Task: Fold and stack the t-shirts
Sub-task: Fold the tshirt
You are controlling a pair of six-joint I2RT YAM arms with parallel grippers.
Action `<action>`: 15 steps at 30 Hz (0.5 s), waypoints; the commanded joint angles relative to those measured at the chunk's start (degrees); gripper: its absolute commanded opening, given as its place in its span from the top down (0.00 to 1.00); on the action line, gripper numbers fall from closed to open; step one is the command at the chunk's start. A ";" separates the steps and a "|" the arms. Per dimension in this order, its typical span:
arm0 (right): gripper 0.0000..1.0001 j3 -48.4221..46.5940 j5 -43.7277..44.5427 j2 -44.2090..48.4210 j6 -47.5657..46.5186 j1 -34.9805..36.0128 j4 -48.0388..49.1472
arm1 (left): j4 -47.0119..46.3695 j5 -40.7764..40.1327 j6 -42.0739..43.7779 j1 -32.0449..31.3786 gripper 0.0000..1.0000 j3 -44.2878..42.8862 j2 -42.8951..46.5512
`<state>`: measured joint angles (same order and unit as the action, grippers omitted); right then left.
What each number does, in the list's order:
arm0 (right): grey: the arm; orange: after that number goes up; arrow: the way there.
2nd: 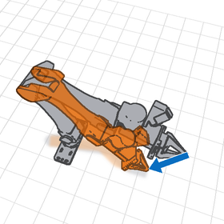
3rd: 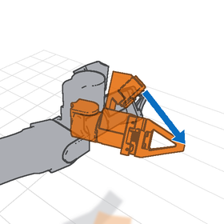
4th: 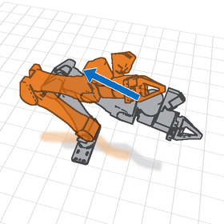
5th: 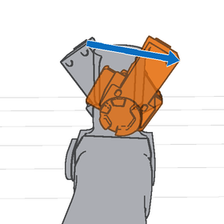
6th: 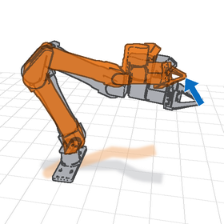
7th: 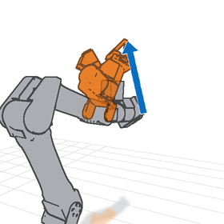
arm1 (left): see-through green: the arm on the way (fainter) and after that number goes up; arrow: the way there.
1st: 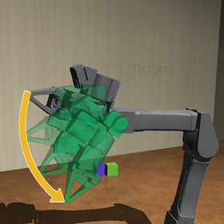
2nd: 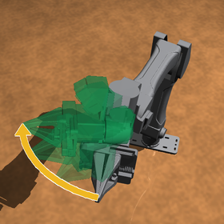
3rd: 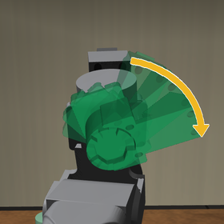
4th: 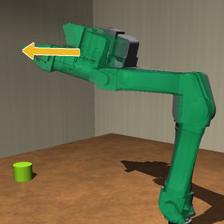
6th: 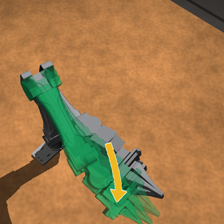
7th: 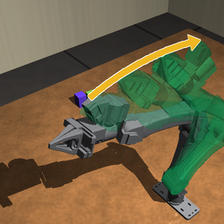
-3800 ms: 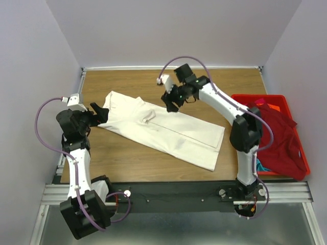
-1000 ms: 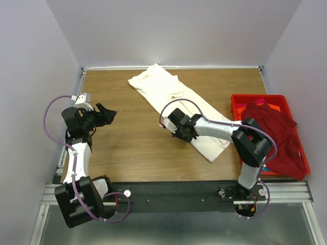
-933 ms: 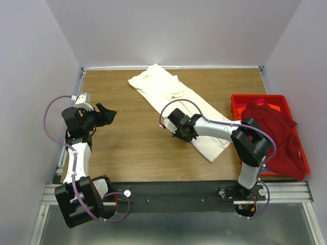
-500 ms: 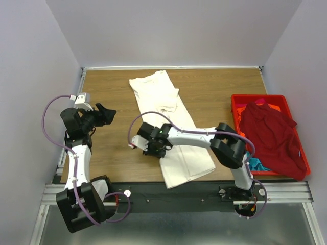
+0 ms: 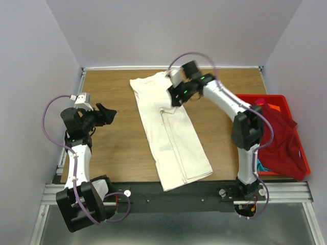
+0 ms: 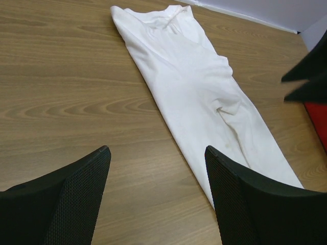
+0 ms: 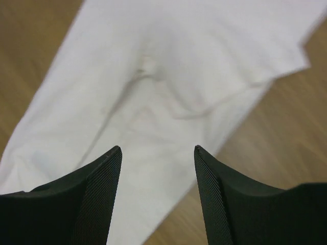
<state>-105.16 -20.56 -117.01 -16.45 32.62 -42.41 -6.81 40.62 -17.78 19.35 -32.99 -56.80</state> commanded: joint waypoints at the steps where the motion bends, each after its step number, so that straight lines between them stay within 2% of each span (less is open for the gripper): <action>1: 0.37 -6.79 -15.80 -9.95 15.95 -13.62 3.98 | -1.28 1.57 0.64 -0.46 0.18 -0.05 0.19; 4: 0.37 -13.47 -13.47 -17.16 23.98 -17.05 4.62 | -1.45 1.92 0.64 -0.54 0.18 0.03 -0.07; 15: 0.39 -22.98 -20.49 -30.89 34.28 -19.79 8.84 | -1.63 2.36 0.64 -0.55 0.18 -0.05 -1.65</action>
<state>-124.40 -36.53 -144.42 12.21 12.38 -36.01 -7.51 41.25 -17.78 18.98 -32.97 -58.35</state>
